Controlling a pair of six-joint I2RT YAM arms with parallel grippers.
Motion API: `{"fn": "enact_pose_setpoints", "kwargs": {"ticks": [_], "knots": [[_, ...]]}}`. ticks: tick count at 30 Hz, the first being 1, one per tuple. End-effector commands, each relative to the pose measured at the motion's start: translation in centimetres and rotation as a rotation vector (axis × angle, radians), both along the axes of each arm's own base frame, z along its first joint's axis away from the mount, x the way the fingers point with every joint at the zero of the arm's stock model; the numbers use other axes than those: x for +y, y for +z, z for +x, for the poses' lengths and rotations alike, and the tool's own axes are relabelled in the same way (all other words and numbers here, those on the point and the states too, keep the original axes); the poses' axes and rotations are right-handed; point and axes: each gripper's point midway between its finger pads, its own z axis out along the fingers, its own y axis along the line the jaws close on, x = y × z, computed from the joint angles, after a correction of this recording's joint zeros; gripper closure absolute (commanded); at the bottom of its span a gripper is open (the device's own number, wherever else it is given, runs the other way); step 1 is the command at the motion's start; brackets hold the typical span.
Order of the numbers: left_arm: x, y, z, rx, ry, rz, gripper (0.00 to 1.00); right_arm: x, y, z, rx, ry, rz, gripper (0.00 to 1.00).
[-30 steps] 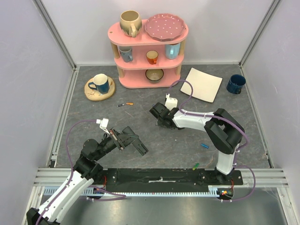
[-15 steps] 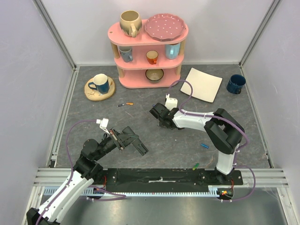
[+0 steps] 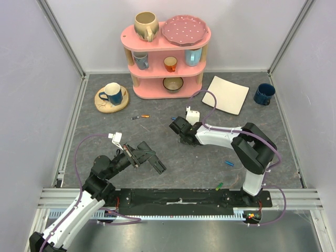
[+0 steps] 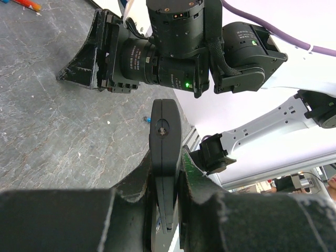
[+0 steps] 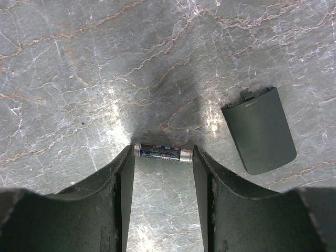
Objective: Load the batteries into the remote control
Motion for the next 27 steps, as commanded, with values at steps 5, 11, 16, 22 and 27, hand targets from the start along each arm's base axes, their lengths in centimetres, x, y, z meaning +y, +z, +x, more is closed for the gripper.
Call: {"fn": "enact_pose_setpoints", "kwargs": {"ticks": [5,11,16,22,27], "knots": [[-0.3,-1.2,-0.5,0.018,-0.032,-0.015,0.98,-0.4,1.2,-0.2,-0.014,0.124,-0.068,0.65],[-0.2,-0.8,-0.8,-0.001,-0.036,-0.018,0.98,4.2,5.4,1.1,-0.13,0.721,-0.115,0.58],[-0.1,-0.7,-0.9,-0.01,-0.034,-0.022,0.98,5.9,8.1,2.2,-0.132,1.036,-0.271,0.84],[-0.1,-0.4,-1.2,-0.022,-0.046,-0.023,0.98,5.9,8.4,2.3,-0.147,1.26,-0.407,0.92],[-0.1,-0.2,-1.4,-0.034,-0.051,-0.033,0.98,4.6,5.8,1.0,-0.113,1.329,-0.434,0.94]]}}
